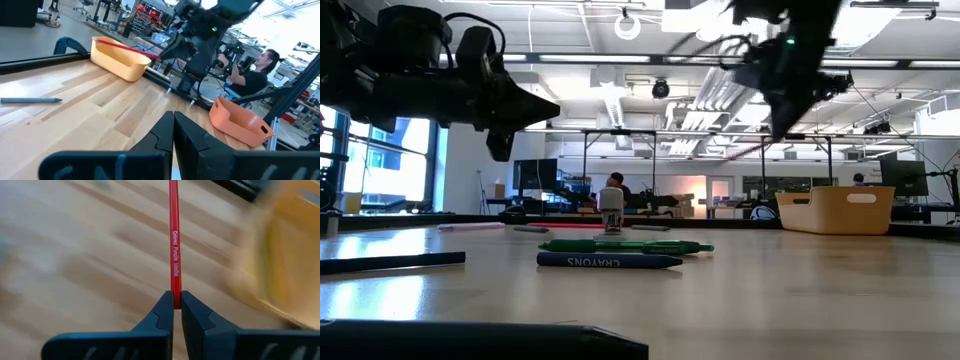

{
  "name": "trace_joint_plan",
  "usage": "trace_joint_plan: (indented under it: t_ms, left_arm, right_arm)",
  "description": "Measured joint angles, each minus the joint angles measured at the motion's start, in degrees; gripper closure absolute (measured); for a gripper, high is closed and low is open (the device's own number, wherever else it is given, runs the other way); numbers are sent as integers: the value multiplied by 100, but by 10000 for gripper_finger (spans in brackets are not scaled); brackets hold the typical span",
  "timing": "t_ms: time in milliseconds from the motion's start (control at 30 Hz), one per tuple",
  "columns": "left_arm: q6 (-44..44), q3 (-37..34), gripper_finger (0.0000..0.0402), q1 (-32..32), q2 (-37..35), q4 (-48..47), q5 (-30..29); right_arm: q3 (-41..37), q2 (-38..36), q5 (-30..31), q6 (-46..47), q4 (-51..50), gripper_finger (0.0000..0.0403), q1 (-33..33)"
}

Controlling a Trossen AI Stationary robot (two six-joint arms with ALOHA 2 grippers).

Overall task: Sort crayons/erasers/pens/pencils in bins
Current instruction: Put the red pencil into the yellow bin

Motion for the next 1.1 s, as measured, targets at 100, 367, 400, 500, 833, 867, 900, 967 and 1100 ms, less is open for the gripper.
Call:
trace_joint_plan:
  t_ms: [100,367,400,500,833,867,900,967,1100]
  left_arm:
    - [-1,0,401,-2,0,-25,7]
    - [-9,0,401,-11,1,-59,39]
    - [-9,0,401,-30,1,-59,39]
    - [-5,0,401,-82,1,-59,39]
    - [-5,0,401,-114,1,-59,42]
    - [-6,0,401,-114,1,-59,42]
    - [-4,0,401,-114,1,-59,42]
    - [27,0,401,-114,1,-59,42]
    - [111,0,401,-114,1,-59,40]
  right_arm:
    - [0,-212,157,544,-1223,398,-237]
    - [-208,-291,112,-292,-2237,398,-1423]
    - [-315,-291,109,-560,-2201,398,-1598]
    - [-744,-291,28,-1521,-1798,398,-2140]
    - [-1583,-289,4,-3137,-148,398,-3094]
    - [-1600,-291,2,-3215,-36,398,-3138]
    - [-1612,-289,-1,-3280,73,398,-3185]
    - [-1620,-289,-5,-3395,245,398,-3281]
    - [-1620,-290,-142,-3636,419,398,-3476]
